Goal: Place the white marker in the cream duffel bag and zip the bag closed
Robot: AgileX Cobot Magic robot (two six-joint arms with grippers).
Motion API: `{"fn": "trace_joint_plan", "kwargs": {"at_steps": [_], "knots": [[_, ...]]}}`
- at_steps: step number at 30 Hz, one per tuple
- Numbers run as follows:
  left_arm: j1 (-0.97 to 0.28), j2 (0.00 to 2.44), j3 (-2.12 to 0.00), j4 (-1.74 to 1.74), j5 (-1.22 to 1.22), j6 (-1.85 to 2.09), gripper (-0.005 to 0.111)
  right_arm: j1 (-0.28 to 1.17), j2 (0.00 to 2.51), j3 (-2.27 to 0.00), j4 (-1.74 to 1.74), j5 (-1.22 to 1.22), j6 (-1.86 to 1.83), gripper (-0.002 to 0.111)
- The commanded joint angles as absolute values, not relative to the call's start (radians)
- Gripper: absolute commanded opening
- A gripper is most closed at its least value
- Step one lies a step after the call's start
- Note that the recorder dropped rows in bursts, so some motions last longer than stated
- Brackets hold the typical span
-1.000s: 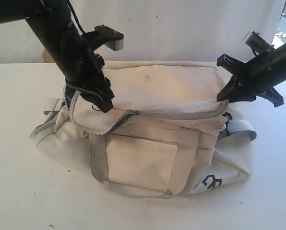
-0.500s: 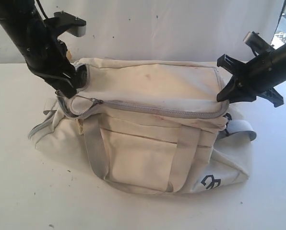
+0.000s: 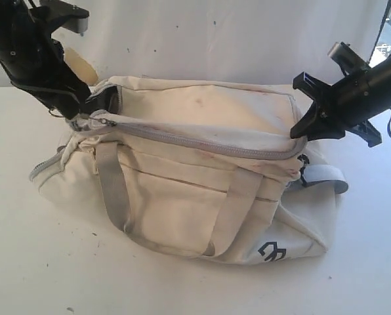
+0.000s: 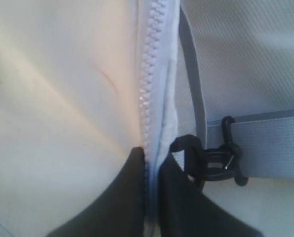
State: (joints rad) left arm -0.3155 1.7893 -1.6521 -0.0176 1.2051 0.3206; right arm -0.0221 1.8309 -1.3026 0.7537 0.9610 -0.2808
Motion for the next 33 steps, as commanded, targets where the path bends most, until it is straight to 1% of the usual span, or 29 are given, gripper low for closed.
{"fn": "trace_joint_plan", "kwargs": {"at_steps": [1,3,5,8,11,12,16,18,24,33], "knots": [[-0.291,1.743,-1.652,-0.039,1.221,0.328,0.0,-0.042,1.82,-1.305,0.685,0.912,-0.325,0.0],[-0.291,1.74,-1.652,-0.097,1.221,0.363,0.0,-0.04,1.815,-1.307,0.702,0.912,-0.373,0.001],[-0.291,1.738,-1.652,-0.127,1.221,0.378,0.0,-0.04,1.804,-1.306,0.733,0.914,-0.428,0.005],[-0.291,1.738,-1.652,-0.145,1.221,0.378,0.0,-0.04,1.786,-1.306,0.776,0.911,-0.492,0.019],[-0.291,1.738,-1.652,-0.149,1.221,0.356,0.0,-0.04,1.77,-1.306,0.79,0.911,-0.505,0.035],[-0.291,1.738,-1.652,-0.155,1.221,0.339,0.0,-0.04,1.763,-1.306,0.79,0.911,-0.509,0.042],[-0.291,1.734,-1.652,-0.271,1.221,0.366,0.0,-0.04,1.735,-1.306,0.793,0.911,-0.568,0.063],[-0.291,1.734,-1.652,-0.317,1.221,0.384,0.0,-0.04,1.724,-1.306,0.824,0.914,-0.597,0.068],[-0.291,1.734,-1.652,-0.334,1.221,0.422,0.0,0.01,1.705,-1.306,0.962,0.942,-0.754,0.068],[-0.291,1.734,-1.652,-0.334,1.221,0.415,0.0,0.192,1.705,-1.304,0.975,0.878,-0.95,0.068]]}}
